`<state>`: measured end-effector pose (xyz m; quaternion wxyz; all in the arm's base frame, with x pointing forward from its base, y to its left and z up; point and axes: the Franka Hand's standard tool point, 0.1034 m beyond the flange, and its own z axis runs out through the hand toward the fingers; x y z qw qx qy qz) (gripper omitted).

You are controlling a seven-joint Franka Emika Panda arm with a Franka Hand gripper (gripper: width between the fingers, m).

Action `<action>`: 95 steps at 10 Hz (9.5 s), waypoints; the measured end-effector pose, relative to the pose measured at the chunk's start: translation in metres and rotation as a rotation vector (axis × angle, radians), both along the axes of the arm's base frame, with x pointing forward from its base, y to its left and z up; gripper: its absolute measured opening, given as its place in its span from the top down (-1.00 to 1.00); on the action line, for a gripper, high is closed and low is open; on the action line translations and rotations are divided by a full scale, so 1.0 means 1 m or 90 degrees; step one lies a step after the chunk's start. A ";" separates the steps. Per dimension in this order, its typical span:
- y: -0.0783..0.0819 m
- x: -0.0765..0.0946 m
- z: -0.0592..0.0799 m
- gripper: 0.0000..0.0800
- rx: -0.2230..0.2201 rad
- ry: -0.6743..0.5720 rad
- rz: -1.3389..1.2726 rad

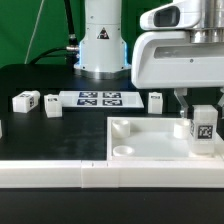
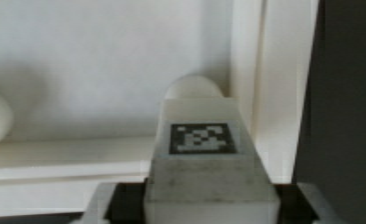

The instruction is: Assemble one leg

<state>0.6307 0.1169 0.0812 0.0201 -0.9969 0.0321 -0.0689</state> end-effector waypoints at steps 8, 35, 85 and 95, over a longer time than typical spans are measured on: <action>0.002 -0.002 -0.003 0.27 0.104 -0.031 -0.693; -0.010 -0.002 -0.004 0.28 -0.031 -0.044 0.002; -0.010 0.002 0.000 0.26 0.122 -0.014 -0.723; -0.008 0.001 -0.001 0.24 0.208 0.022 -1.112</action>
Offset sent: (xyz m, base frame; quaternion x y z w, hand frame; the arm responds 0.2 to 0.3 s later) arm -0.0064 -0.0091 -0.0045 -0.0263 0.0358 0.3489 0.9361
